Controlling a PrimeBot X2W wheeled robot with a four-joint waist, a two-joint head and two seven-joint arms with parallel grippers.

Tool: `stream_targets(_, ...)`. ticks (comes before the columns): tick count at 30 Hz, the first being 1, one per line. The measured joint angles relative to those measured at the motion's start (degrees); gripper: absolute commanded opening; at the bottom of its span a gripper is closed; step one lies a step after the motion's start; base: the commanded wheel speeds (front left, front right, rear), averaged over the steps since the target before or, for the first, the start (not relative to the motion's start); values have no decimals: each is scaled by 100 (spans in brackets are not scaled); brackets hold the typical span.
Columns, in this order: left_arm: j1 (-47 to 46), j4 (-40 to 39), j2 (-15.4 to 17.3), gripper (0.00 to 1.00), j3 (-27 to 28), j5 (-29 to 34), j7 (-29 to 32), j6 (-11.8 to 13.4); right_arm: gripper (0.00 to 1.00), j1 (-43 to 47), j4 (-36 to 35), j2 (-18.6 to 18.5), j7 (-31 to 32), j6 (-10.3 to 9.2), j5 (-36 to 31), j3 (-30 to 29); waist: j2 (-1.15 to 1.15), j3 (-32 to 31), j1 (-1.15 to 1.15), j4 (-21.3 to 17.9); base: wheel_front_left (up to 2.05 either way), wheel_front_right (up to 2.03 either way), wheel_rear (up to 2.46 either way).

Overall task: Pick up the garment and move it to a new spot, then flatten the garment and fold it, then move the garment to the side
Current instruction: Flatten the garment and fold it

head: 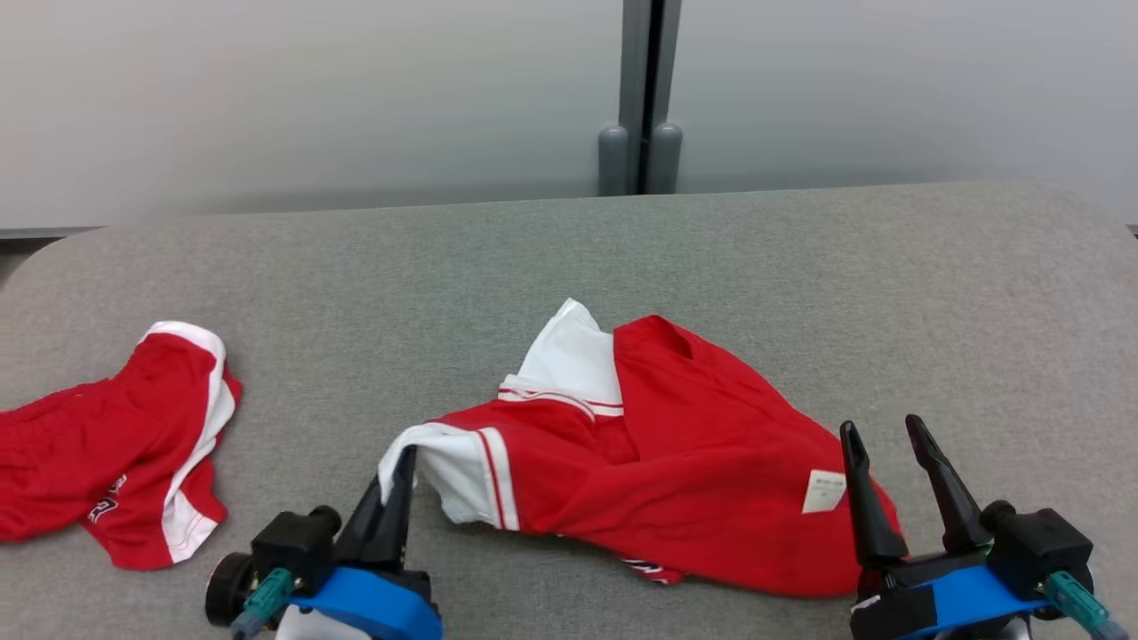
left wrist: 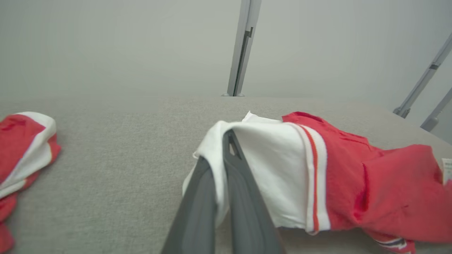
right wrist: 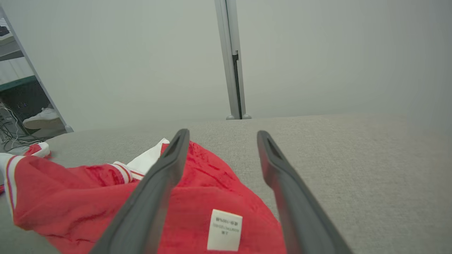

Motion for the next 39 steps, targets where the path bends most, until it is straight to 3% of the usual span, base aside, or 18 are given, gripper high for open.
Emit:
stream_targets(9, 832, -374, 80, 0, 789, 20, 0, 154, 100, 81, 123, 3, 0, 0, 18, -37, 0, -42, 0, 328, 0, 0, 0)
stream_targets(15, 1295, -220, 118, 0, 1140, -62, 0, 224, 100, 114, 201, 2, 0, 0, 40, -36, 0, -49, 0, 464, 0, 0, 0)
stream_targets(16, 1341, -188, 114, 9, 1154, -65, 1, 224, 100, 115, 207, 3, 0, 0, 52, -32, 0, -50, 0, 473, 0, 0, 0)
stream_targets(17, 1365, -180, 104, 51, 1176, -64, 1, 223, 100, 116, 214, 3, 0, 0, 55, -32, 0, -49, 0, 482, 0, 0, 0)
stream_targets(18, 1373, -181, 89, 100, 1201, -56, 1, 222, 100, 116, 221, 3, 0, 0, 57, -32, 0, -43, 0, 488, 0, 0, 0)
stream_targets(29, 1220, -1226, -97, 100, 1820, 606, 0, 264, 100, 66, 257, 2, 0, 0, 66, -31, 0, 52, 1, 294, 0, 0, 0)
stream_targets(39, 303, -1322, -179, 100, 1707, 1094, 1, -67, 100, -67, 237, 3, 0, 0, 64, 4, 0, 221, 1, -221, 0, 0, 0)
